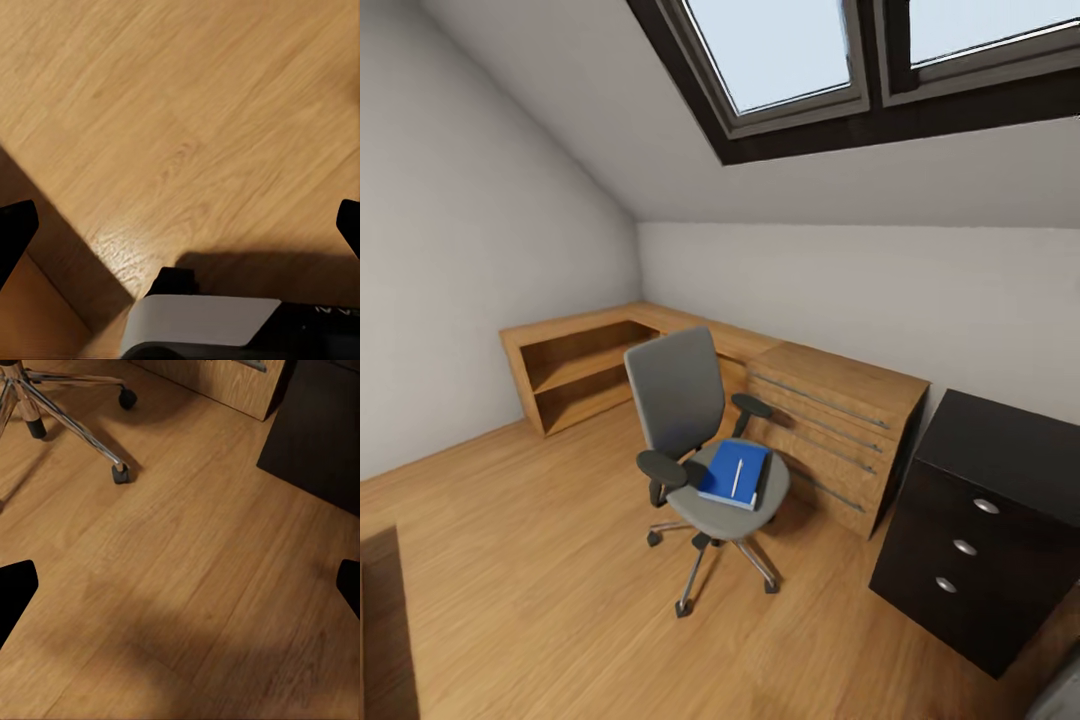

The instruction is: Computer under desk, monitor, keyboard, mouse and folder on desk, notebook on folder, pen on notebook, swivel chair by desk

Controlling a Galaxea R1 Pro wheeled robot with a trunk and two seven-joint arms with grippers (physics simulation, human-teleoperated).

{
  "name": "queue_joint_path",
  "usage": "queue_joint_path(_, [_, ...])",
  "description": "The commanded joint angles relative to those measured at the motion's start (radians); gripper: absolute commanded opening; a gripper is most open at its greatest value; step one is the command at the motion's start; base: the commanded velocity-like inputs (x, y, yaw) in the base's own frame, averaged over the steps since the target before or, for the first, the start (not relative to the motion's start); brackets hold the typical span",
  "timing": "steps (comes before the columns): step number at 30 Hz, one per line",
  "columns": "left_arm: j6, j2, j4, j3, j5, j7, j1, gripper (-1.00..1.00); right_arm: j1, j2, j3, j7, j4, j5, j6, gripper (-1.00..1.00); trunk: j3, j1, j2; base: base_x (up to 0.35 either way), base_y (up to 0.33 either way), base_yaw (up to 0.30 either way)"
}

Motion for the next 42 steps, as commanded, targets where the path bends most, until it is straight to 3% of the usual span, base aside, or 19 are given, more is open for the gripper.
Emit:
queue_joint_path(1, [0.005, 0.0, 0.021, -0.006, 0.005, 0.006, -0.012, 1.0, -0.001, 0.0, 0.0, -0.005, 0.001, 0.002, -0.002, 1.0, 0.002, -0.004, 0.007, 0.0, 0.0, -0.029])
queue_joint_path(9, [0.004, -0.001, 0.055, -0.005, 0.006, 0.003, -0.03, 1.0, -0.001, 0.0, 0.0, -0.004, 0.002, 0.003, -0.002, 1.0, 0.028, -0.035, 0.063, 0.0, 0.0, -0.009])
queue_joint_path(13, [-0.031, -0.003, 0.057, -0.005, 0.006, 0.004, -0.032, 1.0, -0.001, 0.001, 0.001, -0.004, 0.002, 0.003, -0.002, 1.0, 0.041, -0.05, 0.091, 0.0, 0.0, -0.102])
queue_joint_path(22, [-0.077, -0.002, 0.06, -0.002, 0.007, 0.005, -0.033, 1.0, -0.001, 0.004, 0.002, 0.001, 0.006, 0.002, -0.027, 1.0, 0.046, -0.05, 0.091, 0.0, 0.0, -0.224])
queue_joint_path(27, [-0.138, -0.002, 0.062, 0.001, 0.006, 0.005, -0.033, 1.0, -0.001, 0.005, 0.002, 0.003, 0.006, 0.002, -0.029, 1.0, 0.05, -0.05, 0.091, 0.0, 0.0, -0.24])
queue_joint_path(42, [-0.156, -0.001, 0.063, 0.003, 0.006, 0.005, -0.033, 1.0, -0.001, 0.004, 0.002, 0.01, 0.006, 0.002, -0.03, 1.0, 0.06, -0.05, 0.091, 0.0, 0.0, -0.242])
